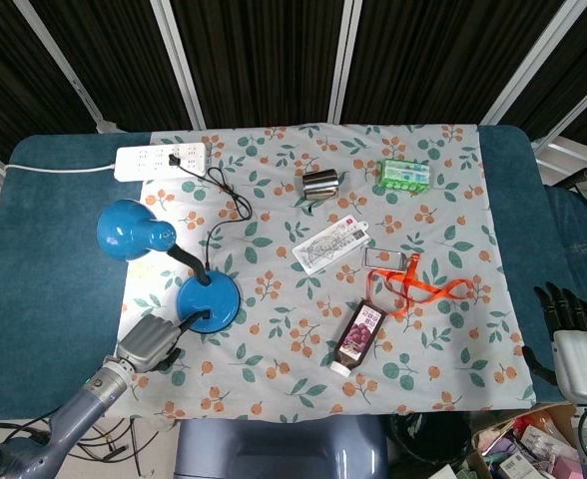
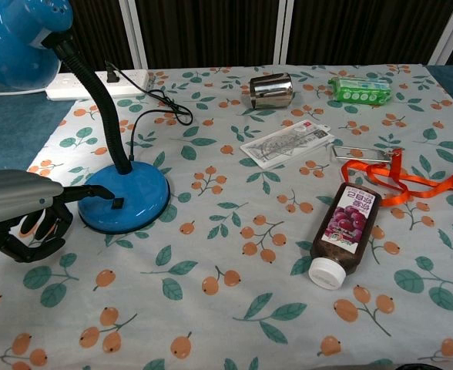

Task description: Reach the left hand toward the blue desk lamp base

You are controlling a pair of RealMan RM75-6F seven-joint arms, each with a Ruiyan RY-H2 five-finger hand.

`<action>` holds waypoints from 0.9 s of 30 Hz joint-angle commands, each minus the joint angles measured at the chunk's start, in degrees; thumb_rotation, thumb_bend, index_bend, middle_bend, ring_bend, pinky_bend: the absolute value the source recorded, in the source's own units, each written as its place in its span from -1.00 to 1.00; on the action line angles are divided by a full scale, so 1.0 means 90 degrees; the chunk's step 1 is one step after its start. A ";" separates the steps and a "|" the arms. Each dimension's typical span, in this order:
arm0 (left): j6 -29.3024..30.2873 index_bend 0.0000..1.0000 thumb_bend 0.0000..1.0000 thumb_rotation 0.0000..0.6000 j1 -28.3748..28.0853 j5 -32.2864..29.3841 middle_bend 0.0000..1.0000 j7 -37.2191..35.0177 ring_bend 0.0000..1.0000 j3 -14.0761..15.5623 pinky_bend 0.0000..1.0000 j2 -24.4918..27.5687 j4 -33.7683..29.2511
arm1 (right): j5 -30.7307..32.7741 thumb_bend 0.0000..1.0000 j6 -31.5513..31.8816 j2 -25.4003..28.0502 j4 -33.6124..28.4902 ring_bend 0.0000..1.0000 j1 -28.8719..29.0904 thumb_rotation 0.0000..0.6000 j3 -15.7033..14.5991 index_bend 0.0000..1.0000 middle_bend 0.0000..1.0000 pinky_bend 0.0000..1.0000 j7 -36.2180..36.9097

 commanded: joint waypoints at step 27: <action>-0.0038 -1.00 0.02 1.00 -0.0042 -0.0003 0.27 0.0021 0.08 0.0033 0.13 0.0024 -0.0022 | 0.0035 -0.57 0.0013 -0.0018 -0.0015 -0.93 -0.0006 1.00 0.0018 -1.00 -0.96 -0.81 -0.0024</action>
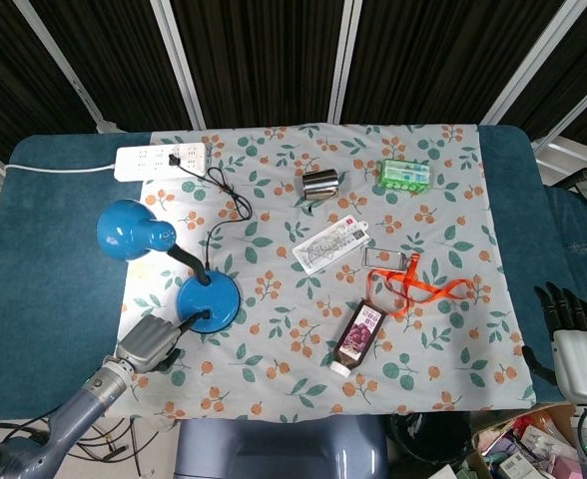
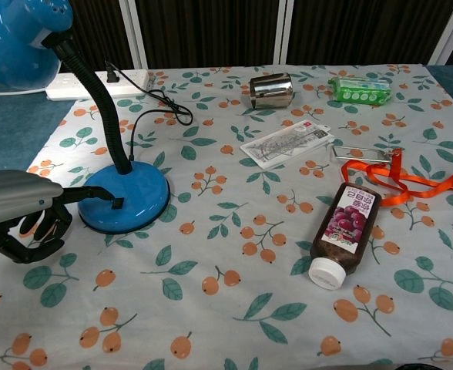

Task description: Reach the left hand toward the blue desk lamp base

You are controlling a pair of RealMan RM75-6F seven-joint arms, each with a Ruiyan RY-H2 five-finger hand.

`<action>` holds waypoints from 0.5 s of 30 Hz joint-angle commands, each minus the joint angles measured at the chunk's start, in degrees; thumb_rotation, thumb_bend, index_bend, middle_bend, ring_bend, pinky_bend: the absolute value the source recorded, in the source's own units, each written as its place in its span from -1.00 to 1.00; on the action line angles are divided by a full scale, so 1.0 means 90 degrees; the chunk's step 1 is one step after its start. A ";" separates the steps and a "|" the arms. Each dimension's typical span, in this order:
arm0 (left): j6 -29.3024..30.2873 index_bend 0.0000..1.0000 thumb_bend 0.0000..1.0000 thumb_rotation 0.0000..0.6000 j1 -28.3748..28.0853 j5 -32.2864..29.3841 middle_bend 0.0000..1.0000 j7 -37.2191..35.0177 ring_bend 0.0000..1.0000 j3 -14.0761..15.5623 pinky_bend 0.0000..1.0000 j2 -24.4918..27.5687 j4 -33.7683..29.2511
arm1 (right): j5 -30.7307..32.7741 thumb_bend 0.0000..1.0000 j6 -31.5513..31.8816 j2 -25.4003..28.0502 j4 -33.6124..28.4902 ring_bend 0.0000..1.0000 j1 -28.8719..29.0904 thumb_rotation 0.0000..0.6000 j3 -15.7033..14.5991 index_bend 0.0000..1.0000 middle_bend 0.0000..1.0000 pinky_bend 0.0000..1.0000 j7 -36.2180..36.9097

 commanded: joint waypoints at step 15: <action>-0.0127 -1.00 0.02 1.00 -0.0075 -0.0135 0.28 0.0055 0.08 -0.0025 0.13 -0.0133 0.0143 | 0.0024 -0.57 -0.0011 0.0003 -0.0007 -0.93 0.0001 1.00 0.0008 -1.00 -0.96 -0.81 0.0004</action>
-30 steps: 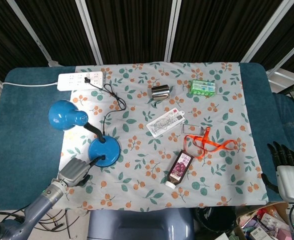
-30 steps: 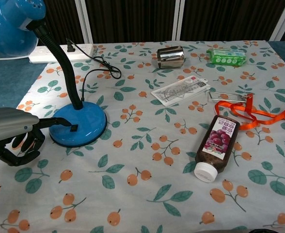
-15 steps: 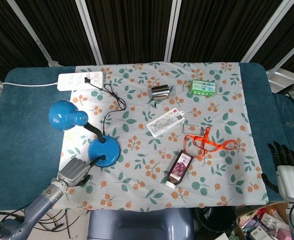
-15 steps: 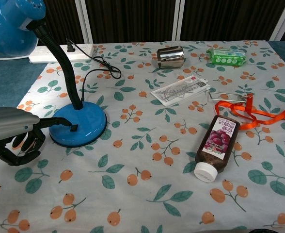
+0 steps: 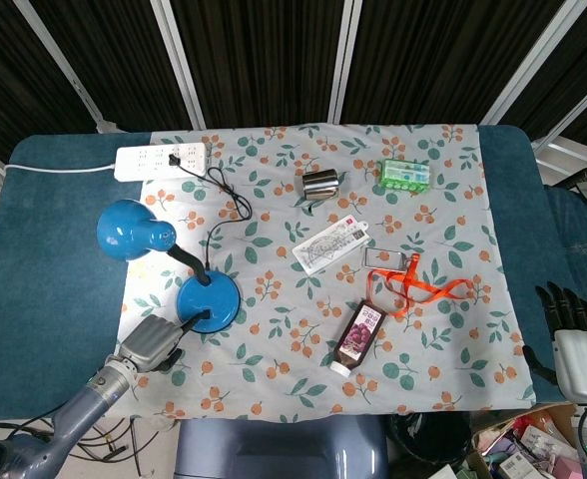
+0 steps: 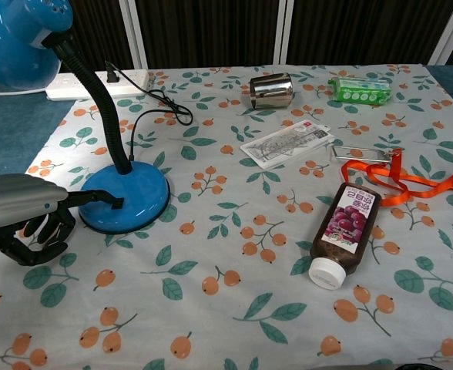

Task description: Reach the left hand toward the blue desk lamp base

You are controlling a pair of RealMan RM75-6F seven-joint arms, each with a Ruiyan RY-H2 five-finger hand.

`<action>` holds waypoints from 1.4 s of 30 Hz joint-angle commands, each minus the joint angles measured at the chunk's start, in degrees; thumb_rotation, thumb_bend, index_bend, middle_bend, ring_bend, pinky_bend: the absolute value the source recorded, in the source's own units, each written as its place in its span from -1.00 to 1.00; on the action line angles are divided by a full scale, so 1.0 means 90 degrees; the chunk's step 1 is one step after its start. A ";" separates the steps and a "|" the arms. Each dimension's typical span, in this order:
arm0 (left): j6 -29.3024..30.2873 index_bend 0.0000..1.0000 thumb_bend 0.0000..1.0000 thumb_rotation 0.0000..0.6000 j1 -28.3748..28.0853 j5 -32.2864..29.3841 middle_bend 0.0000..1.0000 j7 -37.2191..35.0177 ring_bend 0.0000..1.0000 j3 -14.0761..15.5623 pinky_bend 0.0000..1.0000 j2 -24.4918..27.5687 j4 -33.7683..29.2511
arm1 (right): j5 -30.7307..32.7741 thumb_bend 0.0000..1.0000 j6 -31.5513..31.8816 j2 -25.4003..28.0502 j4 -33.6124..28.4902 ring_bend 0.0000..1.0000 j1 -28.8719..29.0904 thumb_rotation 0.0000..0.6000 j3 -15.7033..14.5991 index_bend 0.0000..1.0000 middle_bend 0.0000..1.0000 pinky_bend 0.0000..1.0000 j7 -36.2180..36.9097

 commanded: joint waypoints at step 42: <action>0.1145 -1.00 -0.39 1.00 0.0258 0.0568 -0.43 0.0427 -0.64 -0.0014 -0.50 0.0489 -0.0805 | 0.0000 -0.57 0.0068 -0.0035 -0.0003 -0.93 -0.0015 1.00 0.0025 -1.00 -0.96 -0.81 -0.0045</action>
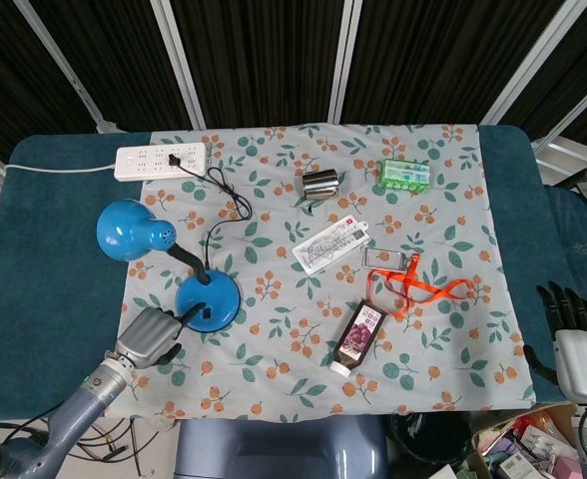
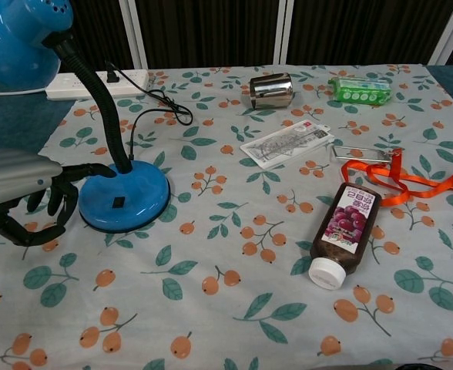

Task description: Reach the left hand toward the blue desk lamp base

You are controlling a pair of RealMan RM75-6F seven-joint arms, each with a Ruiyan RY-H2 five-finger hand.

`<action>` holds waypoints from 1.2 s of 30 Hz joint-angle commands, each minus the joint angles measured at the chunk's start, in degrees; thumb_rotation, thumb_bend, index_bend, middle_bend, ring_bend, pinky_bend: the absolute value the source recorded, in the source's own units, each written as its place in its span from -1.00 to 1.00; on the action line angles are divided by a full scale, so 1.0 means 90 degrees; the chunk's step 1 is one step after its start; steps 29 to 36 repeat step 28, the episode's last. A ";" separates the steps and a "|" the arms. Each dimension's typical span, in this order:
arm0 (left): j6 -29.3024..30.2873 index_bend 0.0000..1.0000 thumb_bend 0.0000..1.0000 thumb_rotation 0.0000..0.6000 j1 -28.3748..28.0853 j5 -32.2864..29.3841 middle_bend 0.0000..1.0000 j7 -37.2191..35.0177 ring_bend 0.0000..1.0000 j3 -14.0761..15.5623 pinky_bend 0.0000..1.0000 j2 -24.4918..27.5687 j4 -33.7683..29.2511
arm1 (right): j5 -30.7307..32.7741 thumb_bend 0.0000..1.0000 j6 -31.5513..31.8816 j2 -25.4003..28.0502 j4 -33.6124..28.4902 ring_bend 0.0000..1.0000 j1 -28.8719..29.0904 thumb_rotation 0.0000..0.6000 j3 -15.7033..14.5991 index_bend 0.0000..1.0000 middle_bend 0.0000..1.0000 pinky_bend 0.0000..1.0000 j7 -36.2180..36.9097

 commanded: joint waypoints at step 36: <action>0.4378 -1.00 -0.49 1.00 0.2717 0.1316 -0.71 -0.1130 -0.93 0.0337 -0.78 0.1693 -0.0263 | 0.0054 -0.57 0.0180 -0.0060 -0.0070 -0.92 -0.0076 1.00 0.0062 -1.00 -0.96 -0.81 -0.0089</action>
